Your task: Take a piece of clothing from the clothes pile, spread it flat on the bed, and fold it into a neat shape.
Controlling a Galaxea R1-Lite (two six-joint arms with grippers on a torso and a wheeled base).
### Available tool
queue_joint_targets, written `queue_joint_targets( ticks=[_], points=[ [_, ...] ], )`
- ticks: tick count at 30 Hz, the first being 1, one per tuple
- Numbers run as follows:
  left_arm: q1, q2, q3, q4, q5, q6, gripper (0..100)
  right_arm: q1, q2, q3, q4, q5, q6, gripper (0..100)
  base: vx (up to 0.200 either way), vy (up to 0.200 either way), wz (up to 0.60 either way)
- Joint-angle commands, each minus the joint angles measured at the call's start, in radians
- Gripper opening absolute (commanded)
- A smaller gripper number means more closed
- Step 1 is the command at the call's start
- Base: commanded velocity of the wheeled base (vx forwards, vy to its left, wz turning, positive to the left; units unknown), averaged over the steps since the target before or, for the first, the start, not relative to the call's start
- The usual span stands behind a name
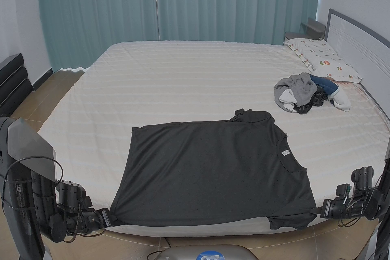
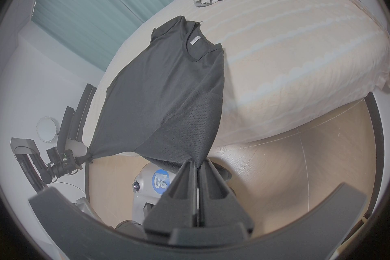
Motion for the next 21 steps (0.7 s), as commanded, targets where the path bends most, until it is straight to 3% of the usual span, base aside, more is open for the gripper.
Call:
queue_joint_targets(
  ticks=[1,14,18,21],
  points=[
    [-0.015,-0.093,0.018,0.105,0.005,0.050,0,-0.014,-0.019,0.018,0.007,0.000,-0.007,0,0.000,0.000,0.00],
    [-0.030,-0.122,0.016,0.094,0.030,0.057,0,-0.025,-0.076,0.018,0.018,0.014,-0.007,0,0.000,0.000,0.00],
    [-0.019,-0.191,-0.027,0.059,0.024,-0.049,0,-0.025,-0.088,-0.022,-0.057,0.064,0.027,0,0.000,0.000,0.00],
    [-0.018,-0.250,-0.090,0.059,0.031,-0.210,0,-0.022,-0.088,-0.061,-0.109,0.067,0.096,0,0.000,0.000,0.00]
  ],
)
